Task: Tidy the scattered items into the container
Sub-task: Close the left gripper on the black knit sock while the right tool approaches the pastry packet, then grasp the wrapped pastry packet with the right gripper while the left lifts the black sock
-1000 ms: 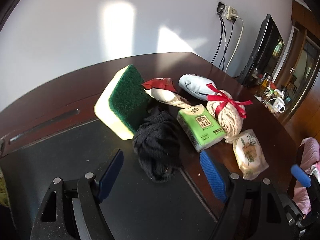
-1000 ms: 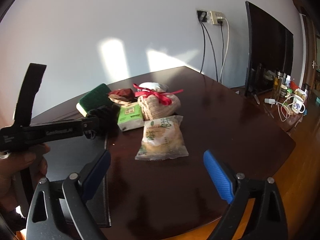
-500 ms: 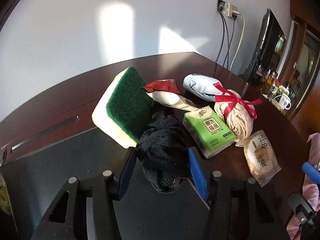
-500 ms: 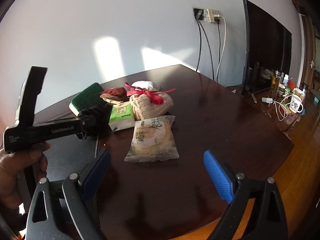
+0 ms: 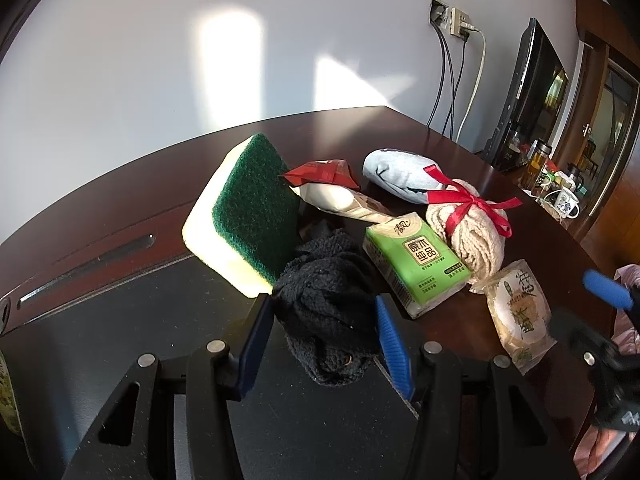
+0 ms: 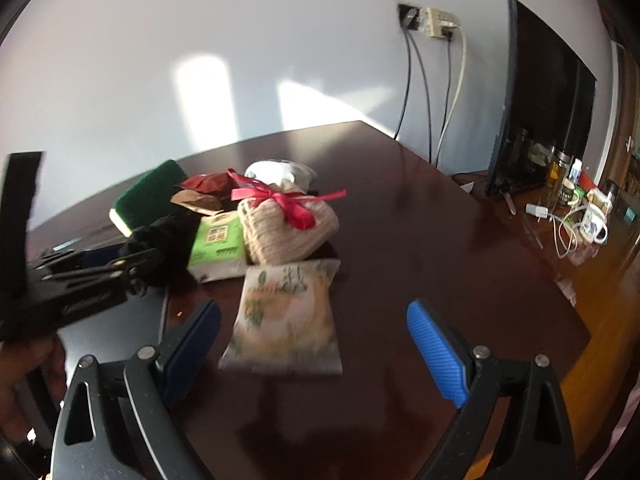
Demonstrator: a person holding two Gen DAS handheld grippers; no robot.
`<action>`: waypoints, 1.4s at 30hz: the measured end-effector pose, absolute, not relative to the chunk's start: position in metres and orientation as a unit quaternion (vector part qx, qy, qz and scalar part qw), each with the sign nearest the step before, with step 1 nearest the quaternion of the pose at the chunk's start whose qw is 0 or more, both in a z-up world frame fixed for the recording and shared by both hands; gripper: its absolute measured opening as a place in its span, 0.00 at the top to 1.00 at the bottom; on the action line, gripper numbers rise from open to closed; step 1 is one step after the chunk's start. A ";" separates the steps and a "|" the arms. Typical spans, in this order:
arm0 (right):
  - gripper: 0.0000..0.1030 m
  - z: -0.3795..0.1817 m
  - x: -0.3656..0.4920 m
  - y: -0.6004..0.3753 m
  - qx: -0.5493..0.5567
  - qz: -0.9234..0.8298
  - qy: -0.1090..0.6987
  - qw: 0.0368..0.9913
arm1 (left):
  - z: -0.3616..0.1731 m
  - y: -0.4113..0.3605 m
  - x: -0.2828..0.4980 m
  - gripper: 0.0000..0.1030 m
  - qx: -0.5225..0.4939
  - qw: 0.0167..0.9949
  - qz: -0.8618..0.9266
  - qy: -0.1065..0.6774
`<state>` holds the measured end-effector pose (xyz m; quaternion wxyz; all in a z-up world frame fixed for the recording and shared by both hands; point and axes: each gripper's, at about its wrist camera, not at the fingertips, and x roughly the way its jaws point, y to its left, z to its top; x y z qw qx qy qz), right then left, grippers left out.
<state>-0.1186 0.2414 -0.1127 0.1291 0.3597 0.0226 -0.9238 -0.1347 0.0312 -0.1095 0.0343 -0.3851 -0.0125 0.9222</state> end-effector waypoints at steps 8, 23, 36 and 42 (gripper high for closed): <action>0.09 -0.129 -0.139 0.223 0.394 -0.910 0.056 0.119 | -0.111 0.032 -0.135 0.47 -0.380 0.037 0.924 -0.005; 0.18 -0.146 -0.144 0.214 0.420 -0.897 0.081 0.107 | -0.115 0.029 -0.135 0.47 -0.376 0.048 0.925 -0.017; 0.43 -0.144 -0.134 0.221 0.413 -0.900 0.055 0.128 | -0.112 0.021 -0.127 0.49 -0.373 0.054 0.925 -0.040; 0.43 -0.138 -0.124 0.231 0.403 -0.905 0.037 0.133 | -0.104 0.012 -0.109 0.49 -0.363 0.054 0.928 -0.057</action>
